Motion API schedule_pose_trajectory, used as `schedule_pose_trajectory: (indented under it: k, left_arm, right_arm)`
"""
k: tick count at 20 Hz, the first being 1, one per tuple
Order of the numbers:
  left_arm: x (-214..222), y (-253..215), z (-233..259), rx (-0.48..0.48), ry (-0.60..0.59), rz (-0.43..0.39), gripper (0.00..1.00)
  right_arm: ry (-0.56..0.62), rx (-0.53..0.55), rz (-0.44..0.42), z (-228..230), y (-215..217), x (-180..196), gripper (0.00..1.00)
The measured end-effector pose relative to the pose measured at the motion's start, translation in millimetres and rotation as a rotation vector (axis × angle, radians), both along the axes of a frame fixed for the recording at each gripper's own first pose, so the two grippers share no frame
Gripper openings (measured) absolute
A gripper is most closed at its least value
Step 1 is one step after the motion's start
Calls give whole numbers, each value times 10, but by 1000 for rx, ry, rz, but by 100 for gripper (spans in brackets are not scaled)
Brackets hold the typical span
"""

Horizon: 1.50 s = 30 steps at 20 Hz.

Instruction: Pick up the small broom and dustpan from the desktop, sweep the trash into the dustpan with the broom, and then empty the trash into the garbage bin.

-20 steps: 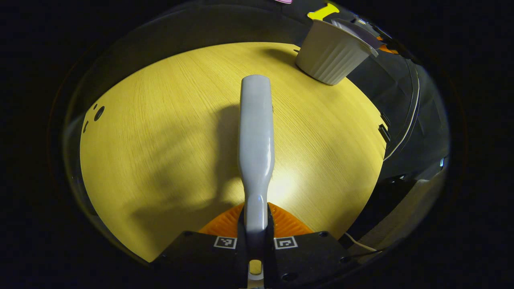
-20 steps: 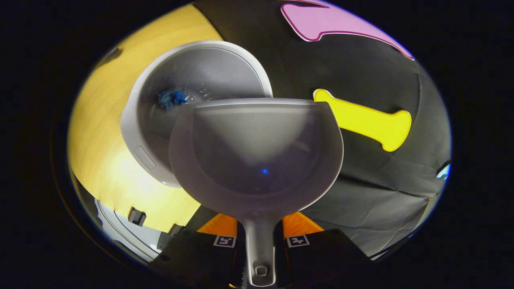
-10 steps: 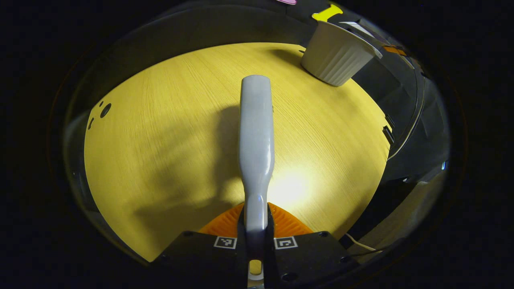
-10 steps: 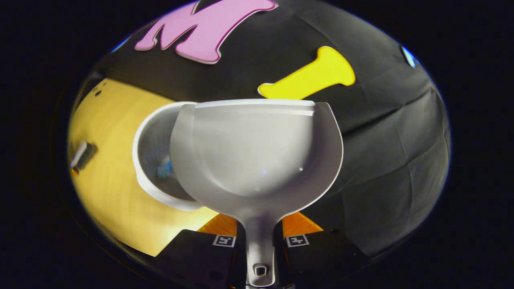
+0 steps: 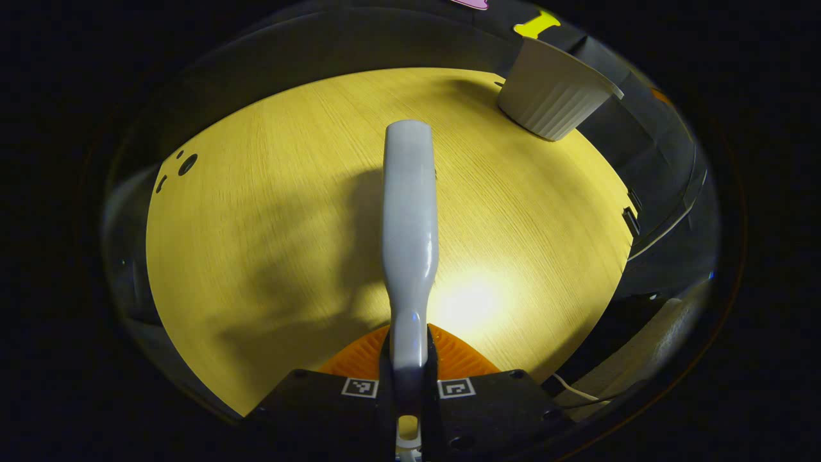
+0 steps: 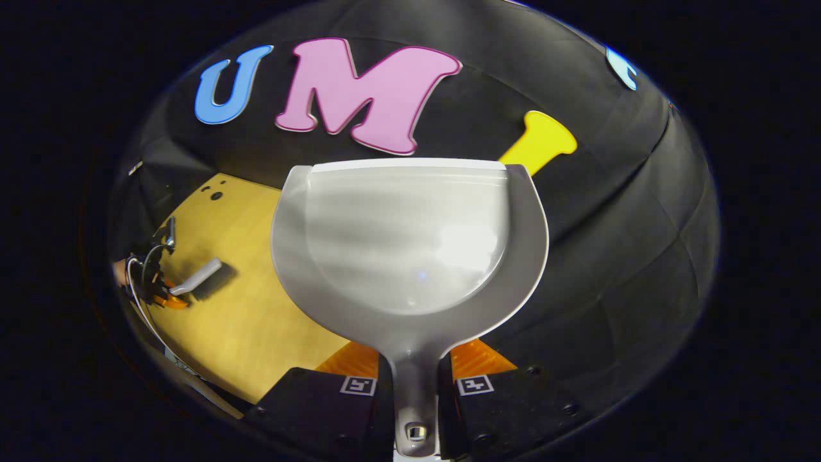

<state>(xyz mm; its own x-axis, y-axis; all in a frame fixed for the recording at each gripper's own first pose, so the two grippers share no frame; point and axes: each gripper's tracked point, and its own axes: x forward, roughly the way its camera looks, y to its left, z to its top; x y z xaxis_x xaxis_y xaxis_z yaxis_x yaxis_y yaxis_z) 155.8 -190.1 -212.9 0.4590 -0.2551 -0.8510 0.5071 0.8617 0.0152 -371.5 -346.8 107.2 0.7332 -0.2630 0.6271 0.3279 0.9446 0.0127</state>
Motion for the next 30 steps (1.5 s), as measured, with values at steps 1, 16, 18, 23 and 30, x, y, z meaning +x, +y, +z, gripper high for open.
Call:
schedule_pose_trajectory:
  k: [1,16,18,23,30]
  left_arm:
    - [1,0,-1,0,0,11,19]
    - [-29,54,-36,118,-6,136,19]
    - [-33,79,-16,149,-9,132,19]
    - [-3,136,11,215,-26,118,19]
    - [10,162,4,238,-37,107,23]
  right_arm:
    - [16,-21,40,-36,26,13,31]
    - [412,-163,170,-436,-115,942,30]
    - [450,-161,161,-454,-124,1067,31]
    - [526,-168,174,-555,-119,1249,31]
    - [575,-154,217,-677,-121,1346,31]
